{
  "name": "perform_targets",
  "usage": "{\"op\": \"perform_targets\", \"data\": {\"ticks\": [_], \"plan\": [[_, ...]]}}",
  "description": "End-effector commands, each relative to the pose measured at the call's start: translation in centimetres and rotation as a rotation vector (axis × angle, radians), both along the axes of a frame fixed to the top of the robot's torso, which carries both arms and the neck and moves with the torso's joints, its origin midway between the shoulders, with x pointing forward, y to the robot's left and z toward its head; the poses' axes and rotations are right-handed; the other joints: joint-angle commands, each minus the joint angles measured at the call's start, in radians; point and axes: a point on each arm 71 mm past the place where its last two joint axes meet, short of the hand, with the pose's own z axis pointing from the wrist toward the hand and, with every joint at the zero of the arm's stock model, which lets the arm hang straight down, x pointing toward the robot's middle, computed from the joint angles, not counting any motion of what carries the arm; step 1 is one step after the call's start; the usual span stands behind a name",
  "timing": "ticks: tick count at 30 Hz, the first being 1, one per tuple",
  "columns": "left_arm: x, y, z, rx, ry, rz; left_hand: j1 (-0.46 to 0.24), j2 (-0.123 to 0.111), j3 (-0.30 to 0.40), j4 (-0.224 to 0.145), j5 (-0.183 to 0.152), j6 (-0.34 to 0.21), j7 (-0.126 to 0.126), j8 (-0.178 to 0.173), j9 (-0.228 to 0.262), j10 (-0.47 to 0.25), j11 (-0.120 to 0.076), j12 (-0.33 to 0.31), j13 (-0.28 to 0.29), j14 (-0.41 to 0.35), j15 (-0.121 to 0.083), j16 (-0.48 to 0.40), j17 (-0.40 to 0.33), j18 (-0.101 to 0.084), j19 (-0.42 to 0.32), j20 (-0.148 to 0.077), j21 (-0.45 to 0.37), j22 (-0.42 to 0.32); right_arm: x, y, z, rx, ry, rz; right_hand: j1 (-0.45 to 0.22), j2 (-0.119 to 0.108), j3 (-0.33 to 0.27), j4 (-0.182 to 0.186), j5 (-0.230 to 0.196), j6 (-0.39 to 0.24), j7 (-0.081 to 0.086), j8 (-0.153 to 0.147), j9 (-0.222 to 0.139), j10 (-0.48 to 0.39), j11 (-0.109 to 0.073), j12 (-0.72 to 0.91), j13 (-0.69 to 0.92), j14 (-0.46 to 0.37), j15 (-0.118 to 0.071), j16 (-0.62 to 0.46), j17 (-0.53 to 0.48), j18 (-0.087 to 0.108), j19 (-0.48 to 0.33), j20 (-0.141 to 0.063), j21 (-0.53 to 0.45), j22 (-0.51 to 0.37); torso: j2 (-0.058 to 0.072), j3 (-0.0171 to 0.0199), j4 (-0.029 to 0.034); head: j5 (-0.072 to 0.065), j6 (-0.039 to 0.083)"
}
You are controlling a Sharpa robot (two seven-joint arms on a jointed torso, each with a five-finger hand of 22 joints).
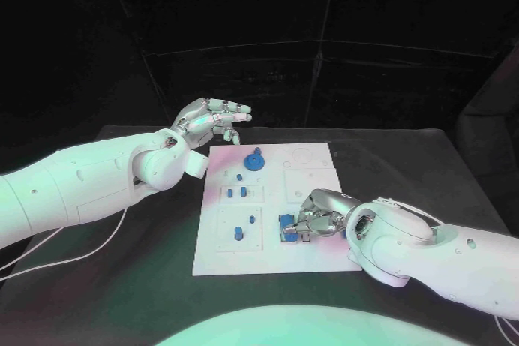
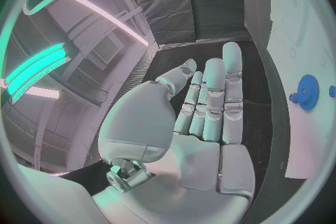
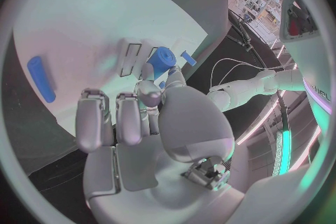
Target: Assemble the parts on the task board
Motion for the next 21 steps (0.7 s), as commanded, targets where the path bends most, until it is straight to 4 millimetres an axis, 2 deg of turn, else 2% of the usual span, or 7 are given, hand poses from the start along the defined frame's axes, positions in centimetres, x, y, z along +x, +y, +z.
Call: {"op": "perform_targets", "data": {"ticks": [1,8,10,15,21], "plan": [[0.01,-0.14,0.13,-0.01,-0.001,-0.01,0.003,0.008,-0.007,0.0,0.002,-0.01,0.0,0.004,0.001,-0.005,0.0,0.005,0.001,-0.005,0.002,0.005,-0.001,0.02,0.005,0.003,-0.006,-0.001,-0.09,0.09,0.04,-0.003,-0.003,0.03,0.008,0.006,0.001,-0.002,-0.003,0.004,-0.005,0.004,0.001,0.004,-0.001,0.006,0.001,0.047,-0.006,0.006,0.001,-0.02,0.003,-0.005,0.001,0.061,0.0,-0.0008,0.0007,-0.001,0.0],[0.03,-0.13,0.12,-0.009,0.0,-0.009,0.003,0.008,-0.007,0.0,0.002,-0.01,0.0,0.004,0.001,-0.005,0.0,0.005,0.001,-0.005,0.002,0.005,-0.001,0.02,0.005,0.003,-0.006,-0.001,0.07,-0.11,-0.02,-0.003,-0.007,0.022,0.0,0.016,-0.002,0.007,0.002,0.003,-0.004,0.005,0.003,0.004,0.0,0.004,0.001,0.047,-0.006,0.005,0.0,-0.02,0.003,-0.005,0.001,0.061,0.001,-0.0012,0.003,0.0,0.001],[0.04,-0.12,0.11,-0.009,0.0,-0.008,0.003,0.008,-0.007,0.0,0.002,-0.01,0.0,0.004,0.001,-0.005,0.0,0.005,0.001,-0.005,0.002,0.005,-0.001,0.02,0.005,0.003,-0.006,-0.001,0.1,-0.11,0.02,0.003,-0.012,0.019,-0.018,0.022,-0.011,0.022,0.002,0.002,-0.004,0.005,0.005,0.005,0.0,0.004,0.002,0.047,-0.005,0.005,0.001,-0.02,0.002,-0.005,0.0,0.061,0.001,-0.0013,0.0029,0.0,0.0],[0.05,-0.1,0.1,-0.008,0.001,-0.008,0.003,0.009,-0.01,0.0,0.002,-0.012,0.0,0.006,0.001,-0.007,0.0,0.008,0.001,-0.006,0.002,0.007,-0.003,0.02,0.006,0.004,-0.007,-0.002,0.11,-0.11,0.17,0.029,-0.022,0.016,-0.094,0.037,-0.048,0.085,-0.04,0.0,-0.006,0.009,0.013,0.009,0.0,0.003,0.009,0.047,-0.006,0.007,0.007,-0.02,0.004,-0.005,0.002,0.064,0.0,-0.0008,0.0008,0.003,0.0],[0.05,-0.1,0.09,-0.008,0.002,-0.009,0.003,0.009,-0.01,0.0,0.002,-0.012,0.0,0.006,0.001,-0.007,0.0,0.008,0.001,-0.006,0.002,0.007,-0.003,0.02,0.006,0.004,-0.007,-0.002,-0.17,-0.1,0.44,0.054,-0.026,0.034,-0.116,0.042,-0.057,0.086,-0.048,0.0,-0.006,0.01,0.016,0.01,-0.001,0.003,0.012,0.048,-0.006,0.007,0.008,-0.021,0.004,-0.005,0.002,0.065,0.0,-0.0005,-0.0001,0.002,-0.001]]}}
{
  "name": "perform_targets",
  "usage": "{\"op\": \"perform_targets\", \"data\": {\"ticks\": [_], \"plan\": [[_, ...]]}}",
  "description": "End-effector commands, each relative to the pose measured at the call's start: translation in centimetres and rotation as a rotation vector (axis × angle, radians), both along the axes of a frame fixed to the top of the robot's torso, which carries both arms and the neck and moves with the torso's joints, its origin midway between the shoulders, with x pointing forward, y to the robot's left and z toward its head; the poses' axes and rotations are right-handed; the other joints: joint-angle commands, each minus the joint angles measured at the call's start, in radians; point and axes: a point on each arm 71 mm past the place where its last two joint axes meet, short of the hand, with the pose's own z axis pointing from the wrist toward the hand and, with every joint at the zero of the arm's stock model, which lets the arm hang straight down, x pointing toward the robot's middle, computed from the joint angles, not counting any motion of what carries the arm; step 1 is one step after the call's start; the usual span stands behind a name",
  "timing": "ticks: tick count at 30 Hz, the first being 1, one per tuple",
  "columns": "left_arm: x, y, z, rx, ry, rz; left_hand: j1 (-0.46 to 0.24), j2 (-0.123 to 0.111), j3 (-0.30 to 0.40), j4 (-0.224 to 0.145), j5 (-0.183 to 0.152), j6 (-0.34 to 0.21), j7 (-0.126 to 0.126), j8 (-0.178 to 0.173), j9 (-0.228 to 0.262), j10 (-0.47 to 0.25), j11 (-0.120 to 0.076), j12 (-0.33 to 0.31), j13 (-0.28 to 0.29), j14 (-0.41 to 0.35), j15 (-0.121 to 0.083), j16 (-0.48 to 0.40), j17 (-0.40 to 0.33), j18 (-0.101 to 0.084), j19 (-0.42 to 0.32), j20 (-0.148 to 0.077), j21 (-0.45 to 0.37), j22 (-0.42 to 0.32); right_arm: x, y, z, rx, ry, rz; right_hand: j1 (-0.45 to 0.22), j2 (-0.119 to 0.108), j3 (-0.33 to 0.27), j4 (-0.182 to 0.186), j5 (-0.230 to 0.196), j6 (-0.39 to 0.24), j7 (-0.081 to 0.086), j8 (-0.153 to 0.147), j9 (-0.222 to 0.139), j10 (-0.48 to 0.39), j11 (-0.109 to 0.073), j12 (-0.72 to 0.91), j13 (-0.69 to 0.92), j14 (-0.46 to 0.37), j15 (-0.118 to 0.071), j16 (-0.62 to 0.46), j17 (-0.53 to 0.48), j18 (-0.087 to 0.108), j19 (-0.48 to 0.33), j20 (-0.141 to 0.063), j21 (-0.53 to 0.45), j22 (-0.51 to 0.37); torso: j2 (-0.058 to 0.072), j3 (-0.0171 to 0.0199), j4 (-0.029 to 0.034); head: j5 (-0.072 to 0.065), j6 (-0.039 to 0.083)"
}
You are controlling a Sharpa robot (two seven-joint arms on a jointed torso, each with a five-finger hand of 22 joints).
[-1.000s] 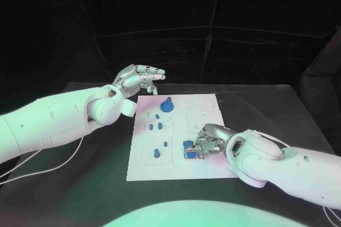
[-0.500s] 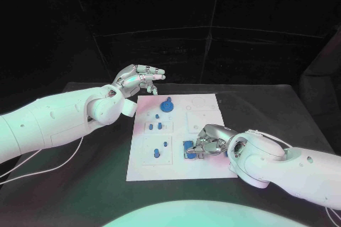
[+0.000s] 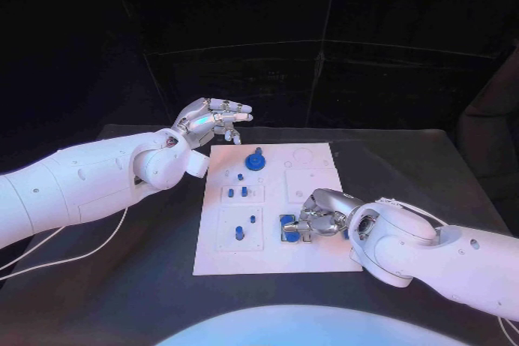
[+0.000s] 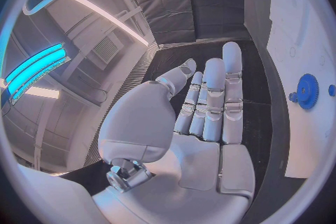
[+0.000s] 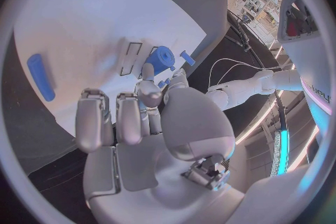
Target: Assemble the parts on the task board
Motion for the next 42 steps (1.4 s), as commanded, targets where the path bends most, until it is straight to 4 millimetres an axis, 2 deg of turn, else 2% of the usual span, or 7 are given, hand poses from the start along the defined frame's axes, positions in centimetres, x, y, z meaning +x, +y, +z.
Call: {"op": "perform_targets", "data": {"ticks": [1,8,17,22,29,33,42], "plan": [[0.0,-0.1,0.1,-0.009,0.0,-0.01,0.003,0.009,-0.004,0.0,0.002,-0.004,0.0,0.006,0.001,-0.007,0.0,0.003,0.001,-0.006,0.002,0.007,-0.001,0.02,0.006,0.004,-0.003,-0.001,-0.2,0.2,0.4,0.038,-0.014,0.025,-0.001,0.0,-0.004,-0.003,-0.002,0.0,-0.006,0.005,0.002,0.006,0.002,0.002,0.001,0.048,-0.006,0.007,0.002,-0.021,0.004,-0.006,0.002,0.065,-0.001,0.0005,-0.0018,-0.002,0.0],[0.0,-0.1,0.1,-0.008,0.001,-0.009,0.003,0.009,-0.004,0.0,0.002,-0.004,0.0,0.006,0.001,-0.007,0.0,0.003,0.001,-0.006,0.002,0.007,-0.001,0.02,0.006,0.004,-0.003,-0.001,-0.6,-0.2,0.4,0.037,0.007,0.051,0.055,-0.002,0.005,-0.026,0.011,-0.004,-0.006,0.006,0.007,0.006,0.002,-0.002,0.003,0.048,-0.007,0.006,0.002,-0.02,0.004,-0.006,0.001,0.065,-0.001,0.0001,0.0003,-0.003,0.001],[0.0,0.0,0.1,-0.008,0.001,-0.008,0.003,0.009,-0.004,0.0,0.002,-0.004,0.0,0.006,0.001,-0.007,0.0,0.003,0.001,-0.006,0.002,0.007,-0.001,0.02,0.006,0.004,-0.003,-0.001,-0.6,-0.7,0.3,0.029,0.025,0.054,0.116,0.011,0.017,-0.055,0.026,-0.007,-0.005,0.006,0.013,0.005,0.003,-0.008,0.006,0.048,-0.006,0.004,0.003,-0.02,0.003,-0.006,0.001,0.065,0.0,-0.0001,-0.0007,-0.002,0.002],[0.0,-0.1,0.1,-0.008,0.001,-0.009,0.003,0.009,-0.004,0.0,0.002,-0.004,0.0,0.006,0.001,-0.007,0.0,0.003,0.001,-0.006,0.002,0.007,-0.001,0.02,0.006,0.004,-0.003,-0.001,-0.3,-1.0,0.1,0.019,0.027,0.04,0.133,0.026,0.025,-0.062,0.043,-0.007,-0.005,0.007,0.015,0.006,0.003,-0.008,0.009,0.048,-0.006,0.005,0.005,-0.021,0.004,-0.006,0.002,0.068,0.0,-0.0007,0.0005,-0.004,0.002],[0.0,-0.1,0.1,-0.008,0.001,-0.008,0.003,0.009,-0.004,0.0,0.002,-0.004,0.0,0.006,0.001,-0.007,0.0,0.003,0.001,-0.006,0.002,0.007,-0.001,0.02,0.006,0.004,-0.003,-0.001,0.2,-0.8,-0.3,0.005,0.034,0.036,0.139,0.035,0.028,-0.065,0.048,-0.006,-0.005,0.007,0.016,0.007,0.002,-0.007,0.01,0.048,-0.007,0.006,0.008,-0.021,0.006,-0.006,0.003,0.069,0.001,-0.0004,0.0028,0.0,0.003],[0.0,0.0,0.1,-0.008,0.002,-0.008,0.003,0.009,-0.004,0.0,0.002,-0.004,0.0,0.006,0.001,-0.007,0.0,0.003,0.001,-0.006,0.002,0.007,-0.001,0.02,0.006,0.004,-0.003,-0.001,0.4,-0.5,-0.6,-0.009,0.039,0.044,0.142,0.038,0.029,-0.066,0.05,-0.007,-0.005,0.007,0.016,0.007,0.002,-0.008,0.01,0.048,-0.007,0.006,0.008,-0.021,0.005,-0.006,0.002,0.068,0.001,-0.0003,0.0013,0.003,0.0],[0.0,0.0,0.1,-0.008,0.002,-0.008,0.003,0.009,-0.004,0.0,0.002,-0.004,0.0,0.006,0.001,-0.007,0.0,0.003,0.001,-0.006,0.002,0.007,-0.001,0.02,0.006,0.004,-0.003,-0.001,0.6,0.1,-0.8,-0.064,0.024,0.081,0.214,0.028,0.039,-0.121,0.048,-0.009,-0.008,0.006,0.019,0.005,-0.001,-0.015,0.01,0.048,-0.009,0.004,0.007,-0.02,0.003,-0.007,0.0,0.067,0.0,-0.0002,-0.0008,0.004,-0.006]]}}
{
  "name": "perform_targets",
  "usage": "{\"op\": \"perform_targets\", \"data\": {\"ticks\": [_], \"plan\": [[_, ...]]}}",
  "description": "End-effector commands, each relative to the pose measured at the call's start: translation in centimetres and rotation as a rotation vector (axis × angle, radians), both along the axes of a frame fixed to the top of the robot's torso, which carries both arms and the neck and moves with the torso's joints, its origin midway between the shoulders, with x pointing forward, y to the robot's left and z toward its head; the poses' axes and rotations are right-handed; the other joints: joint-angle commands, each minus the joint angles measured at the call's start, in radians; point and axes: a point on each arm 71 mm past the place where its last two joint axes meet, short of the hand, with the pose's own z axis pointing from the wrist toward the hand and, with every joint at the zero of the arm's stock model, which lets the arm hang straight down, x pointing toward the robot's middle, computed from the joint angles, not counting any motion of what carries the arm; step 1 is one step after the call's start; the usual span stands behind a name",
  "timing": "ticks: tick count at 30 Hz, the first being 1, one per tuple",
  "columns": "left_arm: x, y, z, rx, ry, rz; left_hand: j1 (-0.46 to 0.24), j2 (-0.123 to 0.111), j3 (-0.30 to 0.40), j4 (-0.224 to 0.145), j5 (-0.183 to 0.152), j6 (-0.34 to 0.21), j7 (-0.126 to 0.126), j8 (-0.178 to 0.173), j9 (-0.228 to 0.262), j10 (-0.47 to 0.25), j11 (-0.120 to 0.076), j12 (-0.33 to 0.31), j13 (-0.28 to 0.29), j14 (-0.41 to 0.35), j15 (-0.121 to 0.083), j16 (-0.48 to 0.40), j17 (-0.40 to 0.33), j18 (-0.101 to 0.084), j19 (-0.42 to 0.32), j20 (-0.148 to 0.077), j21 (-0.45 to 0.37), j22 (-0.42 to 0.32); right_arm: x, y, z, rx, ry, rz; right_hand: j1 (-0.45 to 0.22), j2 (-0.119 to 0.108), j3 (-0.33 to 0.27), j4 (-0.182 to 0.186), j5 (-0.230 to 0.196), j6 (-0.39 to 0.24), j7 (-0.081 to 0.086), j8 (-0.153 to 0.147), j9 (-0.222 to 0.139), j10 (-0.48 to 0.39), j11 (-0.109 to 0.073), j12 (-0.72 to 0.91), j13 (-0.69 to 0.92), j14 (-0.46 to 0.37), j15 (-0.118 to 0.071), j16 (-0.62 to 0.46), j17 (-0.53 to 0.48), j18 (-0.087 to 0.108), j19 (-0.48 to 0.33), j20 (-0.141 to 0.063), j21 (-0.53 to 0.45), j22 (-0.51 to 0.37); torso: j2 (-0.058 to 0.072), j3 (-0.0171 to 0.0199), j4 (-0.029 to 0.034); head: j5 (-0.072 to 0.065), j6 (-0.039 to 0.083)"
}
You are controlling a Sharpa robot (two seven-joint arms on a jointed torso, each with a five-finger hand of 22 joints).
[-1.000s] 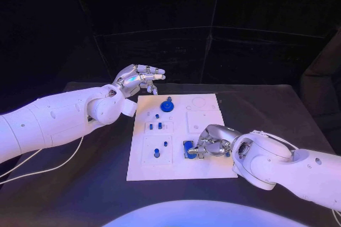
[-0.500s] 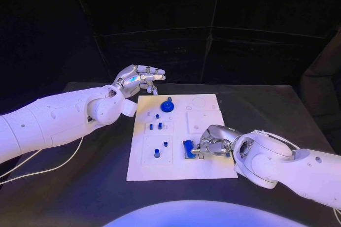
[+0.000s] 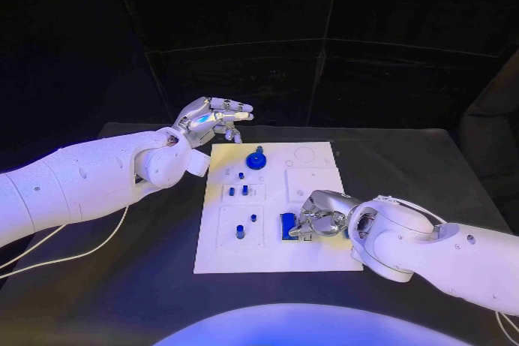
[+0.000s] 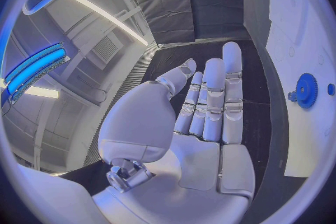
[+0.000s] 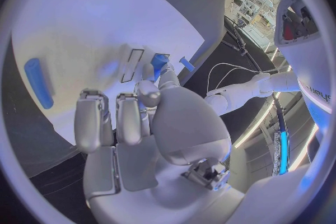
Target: Assemble the parts on the task board
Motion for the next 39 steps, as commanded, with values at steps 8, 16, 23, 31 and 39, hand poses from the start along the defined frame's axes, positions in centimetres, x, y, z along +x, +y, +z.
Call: {"op": "perform_targets", "data": {"ticks": [8,16,23,31,39], "plan": [[0.0,0.0,0.2,-0.009,-0.001,-0.008,0.003,0.009,-0.004,0.0,0.002,-0.004,0.0,0.006,0.001,-0.007,0.0,0.003,0.001,-0.006,0.002,0.007,-0.001,0.02,0.006,0.004,-0.003,-0.001,0.0,-0.1,0.2,-0.047,-0.043,0.025,0.037,0.001,0.003,-0.029,0.004,-0.004,-0.003,0.001,0.002,0.004,-0.001,-0.008,0.0,0.048,-0.01,-0.001,0.0,-0.004,-0.002,-0.005,-0.001,0.066,-0.002,0.0006,-0.0037,-0.003,-0.001],[0.0,0.0,0.1,-0.009,-0.001,-0.008,0.003,0.009,-0.004,0.0,0.002,-0.004,0.0,0.006,0.001,-0.007,0.0,0.003,0.001,-0.006,0.002,0.007,-0.001,0.02,0.006,0.004,-0.003,-0.001,0.1,-0.2,0.5,-0.023,-0.075,0.005,0.035,0.007,0.003,-0.028,0.017,-0.006,-0.001,-0.002,0.001,0.004,0.0,-0.01,0.001,0.048,-0.009,-0.001,0.0,-0.004,-0.001,-0.005,0.0,0.067,-0.003,0.0006,-0.0022,-0.007,0.003],[0.0,0.0,0.1,-0.009,-0.001,-0.007,0.003,0.009,-0.004,0.0,0.002,-0.004,0.0,0.006,0.001,-0.007,0.0,0.003,0.001,-0.006,0.002,0.007,-0.001,0.02,0.006,0.004,-0.003,-0.001,0.2,-0.3,0.6,-0.016,-0.089,-0.008,0.046,0.018,0.009,-0.036,0.032,-0.005,-0.004,-0.004,0.001,0.005,-0.002,-0.011,0.002,0.048,-0.01,-0.001,0.001,-0.004,-0.001,-0.005,0.0,0.068,-0.002,0.0003,-0.0018,-0.008,0.006],[0.0,0.0,0.2,-0.009,-0.002,-0.005,0.003,0.009,-0.004,0.0,0.002,-0.004,0.0,0.006,0.001,-0.007,0.0,0.003,0.001,-0.006,0.002,0.007,-0.001,0.02,0.006,0.004,-0.003,-0.001,0.2,-0.9,0.9,0.008,-0.113,-0.034,0.064,0.02,0.017,-0.051,0.022,-0.011,-0.002,-0.01,-0.001,0.001,-0.002,-0.021,-0.004,0.047,-0.011,-0.006,-0.006,-0.003,-0.004,-0.006,-0.003,0.063,-0.001,0.0005,-0.0045,-0.01,0.01],[0.0,0.1,0.2,-0.008,-0.002,-0.004,0.003,0.009,-0.004,0.0,0.002,-0.004,0.0,0.006,0.001,-0.007,0.0,0.003,0.001,-0.006,0.002,0.007,-0.001,0.02,0.006,0.004,-0.003,-0.001,0.2,-4.4,1.9,0.07,-0.087,-0.137,0.04,0.014,0.007,-0.04,0.031,-0.078,0.036,-0.083,-0.031,-0.013,0.028,-0.049,-0.019,0.045,0.012,-0.014,-0.016,-0.002,-0.011,0.01,-0.01,0.054,-0.003,0.0001,-0.0047,-0.022,0.014]]}}
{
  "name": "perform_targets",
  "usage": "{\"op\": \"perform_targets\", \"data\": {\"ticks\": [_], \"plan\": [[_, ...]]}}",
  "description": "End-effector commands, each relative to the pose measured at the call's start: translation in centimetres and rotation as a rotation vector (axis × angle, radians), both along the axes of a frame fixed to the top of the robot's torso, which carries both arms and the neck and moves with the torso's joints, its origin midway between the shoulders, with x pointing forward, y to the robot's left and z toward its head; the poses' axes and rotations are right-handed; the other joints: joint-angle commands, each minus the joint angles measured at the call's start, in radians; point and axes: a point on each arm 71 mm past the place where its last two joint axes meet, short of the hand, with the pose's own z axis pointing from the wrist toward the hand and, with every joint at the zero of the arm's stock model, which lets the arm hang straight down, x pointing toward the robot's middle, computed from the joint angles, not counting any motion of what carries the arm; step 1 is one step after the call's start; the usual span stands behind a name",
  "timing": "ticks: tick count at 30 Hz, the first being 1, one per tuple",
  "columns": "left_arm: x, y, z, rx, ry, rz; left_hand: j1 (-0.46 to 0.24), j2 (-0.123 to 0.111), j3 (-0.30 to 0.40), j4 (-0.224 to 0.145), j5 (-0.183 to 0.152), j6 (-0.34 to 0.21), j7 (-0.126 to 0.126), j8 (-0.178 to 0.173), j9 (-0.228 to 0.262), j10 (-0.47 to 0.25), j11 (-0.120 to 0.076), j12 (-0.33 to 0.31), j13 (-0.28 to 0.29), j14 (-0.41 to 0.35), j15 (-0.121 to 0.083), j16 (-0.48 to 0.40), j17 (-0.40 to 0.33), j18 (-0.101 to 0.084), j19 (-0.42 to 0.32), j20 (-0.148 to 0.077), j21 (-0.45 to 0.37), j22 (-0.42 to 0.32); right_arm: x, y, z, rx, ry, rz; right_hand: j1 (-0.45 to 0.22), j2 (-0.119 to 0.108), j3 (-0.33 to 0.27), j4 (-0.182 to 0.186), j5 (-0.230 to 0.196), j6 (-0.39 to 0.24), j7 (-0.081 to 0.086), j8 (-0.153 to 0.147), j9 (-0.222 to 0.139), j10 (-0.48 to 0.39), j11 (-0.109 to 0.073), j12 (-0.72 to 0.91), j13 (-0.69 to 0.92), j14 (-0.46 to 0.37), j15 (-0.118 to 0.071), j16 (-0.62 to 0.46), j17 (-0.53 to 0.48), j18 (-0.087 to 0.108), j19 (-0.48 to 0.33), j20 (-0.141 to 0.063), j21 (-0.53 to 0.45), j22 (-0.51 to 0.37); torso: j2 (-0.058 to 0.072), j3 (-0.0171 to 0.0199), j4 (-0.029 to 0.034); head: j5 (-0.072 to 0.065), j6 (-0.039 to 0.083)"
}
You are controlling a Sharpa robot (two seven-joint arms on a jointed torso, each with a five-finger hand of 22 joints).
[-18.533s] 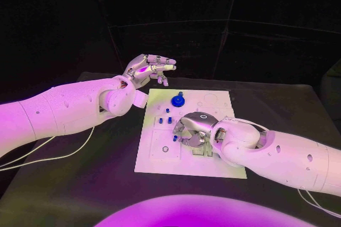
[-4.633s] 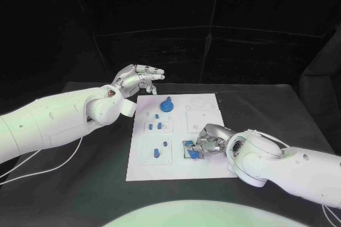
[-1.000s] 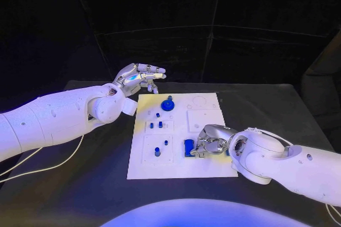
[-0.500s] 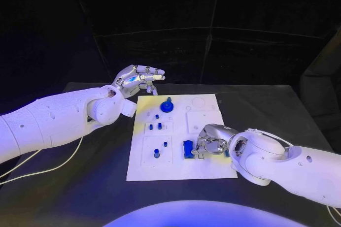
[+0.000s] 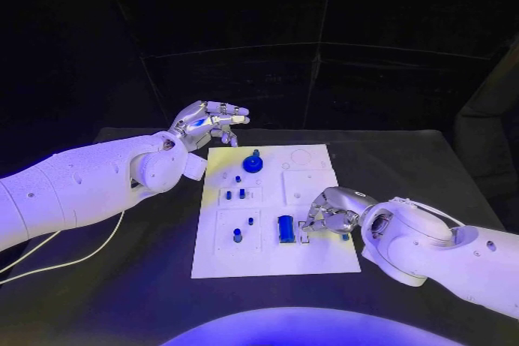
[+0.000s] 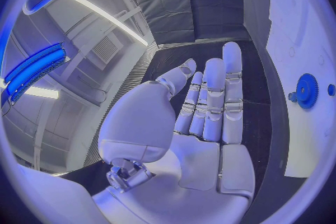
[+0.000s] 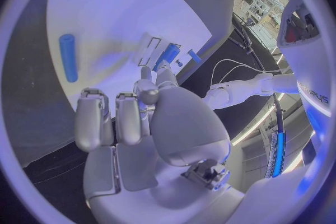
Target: Assemble the parts on the task board
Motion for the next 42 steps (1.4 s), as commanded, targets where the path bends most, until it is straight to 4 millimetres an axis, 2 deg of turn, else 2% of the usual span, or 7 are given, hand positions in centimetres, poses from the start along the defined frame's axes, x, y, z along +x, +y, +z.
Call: {"op": "perform_targets", "data": {"ticks": [1,6,12,15,25,29,42], "plan": [[0.0,0.0,0.2,-0.009,-0.003,-0.005,0.003,0.009,-0.004,0.0,0.002,-0.004,0.0,0.006,0.001,-0.007,0.0,0.003,0.001,-0.006,0.002,0.007,-0.001,0.02,0.006,0.004,-0.003,-0.001,0.3,-1.3,0.8,0.076,-0.001,-0.063,-0.01,0.003,-0.005,0.0,0.009,-0.009,0.006,-0.016,-0.006,-0.004,0.008,-0.011,-0.006,0.045,0.01,-0.007,-0.002,-0.002,-0.002,0.009,-0.006,0.053,-0.001,-0.0005,-0.0018,-0.007,0.003],[0.0,-0.1,0.2,-0.009,-0.004,-0.005,0.004,0.012,-0.007,0.001,0.002,-0.007,0.0,0.009,0.001,-0.01,0.001,0.007,0.001,-0.007,0.002,0.008,-0.003,0.02,0.006,0.004,-0.005,-0.002,0.6,-4.2,1.3,0.052,0.003,-0.121,-0.014,0.003,-0.006,0.001,0.01,-0.018,0.014,-0.041,-0.017,-0.01,0.015,-0.023,-0.013,0.045,0.016,-0.008,-0.003,-0.002,-0.003,0.016,-0.007,0.053,0.0,0.0001,-0.0019,-0.022,0.008],[0.0,-0.1,0.2,-0.01,-0.003,-0.007,0.004,0.012,-0.007,0.001,0.002,-0.007,0.0,0.009,0.001,-0.01,0.001,0.007,0.001,-0.007,0.002,0.008,-0.003,0.02,0.006,0.004,-0.005,-0.002,0.7,-6.9,1.5,-0.031,-0.021,-0.172,-0.04,-0.008,-0.02,0.015,0.012,-0.006,0.017,-0.06,-0.025,-0.012,0.019,-0.029,-0.016,0.046,0.021,-0.007,0.001,-0.002,-0.001,0.024,-0.006,0.055,0.001,0.0005,-0.0021,-0.048,0.015],[0.0,-0.2,0.2,-0.011,-0.003,-0.008,0.004,0.012,-0.007,0.001,0.002,-0.007,0.0,0.009,0.001,-0.01,0.001,0.007,0.001,-0.007,0.002,0.008,-0.003,0.02,0.006,0.004,-0.005,-0.002,0.9,-7.6,1.3,-0.093,-0.028,-0.175,-0.063,-0.02,-0.037,0.031,0.048,0.014,0.013,-0.063,-0.023,-0.009,0.016,-0.027,-0.013,0.046,0.019,-0.006,0.004,-0.002,0.001,0.024,-0.004,0.058,0.001,0.0024,-0.0018,-0.054,0.016],[0.0,-0.2,0.1,-0.011,-0.003,-0.01,0.004,0.012,-0.007,0.001,0.002,-0.007,0.0,0.009,0.001,-0.01,0.001,0.007,0.001,-0.007,0.002,0.008,-0.003,0.02,0.006,0.004,-0.005,-0.002,1.3,-7.6,0.4,-0.213,0.01,-0.149,-0.1,-0.029,-0.069,0.068,0.041,0.039,0.005,-0.064,-0.012,-0.007,0.01,-0.026,-0.009,0.045,0.015,-0.008,0.002,-0.002,0.0,0.02,-0.006,0.057,0.001,0.0023,0.0011,-0.06,0.014],[0.0,-0.2,0.1,-0.011,-0.002,-0.01,0.004,0.012,-0.007,0.001,0.002,-0.007,0.0,0.009,0.001,-0.01,0.001,0.007,0.001,-0.007,0.002,0.008,-0.003,0.02,0.006,0.004,-0.005,-0.002,1.3,-7.4,0.1,-0.243,0.025,-0.138,-0.107,-0.032,-0.076,0.08,0.031,0.047,0.002,-0.063,-0.006,-0.007,0.008,-0.028,-0.009,0.045,0.013,-0.01,0.0,-0.001,-0.002,0.019,-0.008,0.055,0.001,0.0006,0.0033,-0.061,0.012],[0.0,-0.1,0.0,-0.01,0.0,-0.009,0.004,0.012,-0.007,0.001,0.002,-0.007,0.0,0.009,0.001,-0.01,0.001,0.007,0.001,-0.007,0.002,0.008,-0.003,0.02,0.006,0.004,-0.005,-0.002,1.2,-6.5,-0.2,-0.277,0.047,-0.103,-0.105,-0.035,-0.08,0.086,0.025,0.06,-0.003,-0.057,0.004,-0.01,0.005,-0.035,-0.013,0.043,0.011,-0.016,-0.007,0.0,-0.005,0.017,-0.011,0.051,0.0,-0.0002,0.002,-0.061,0.01]]}}
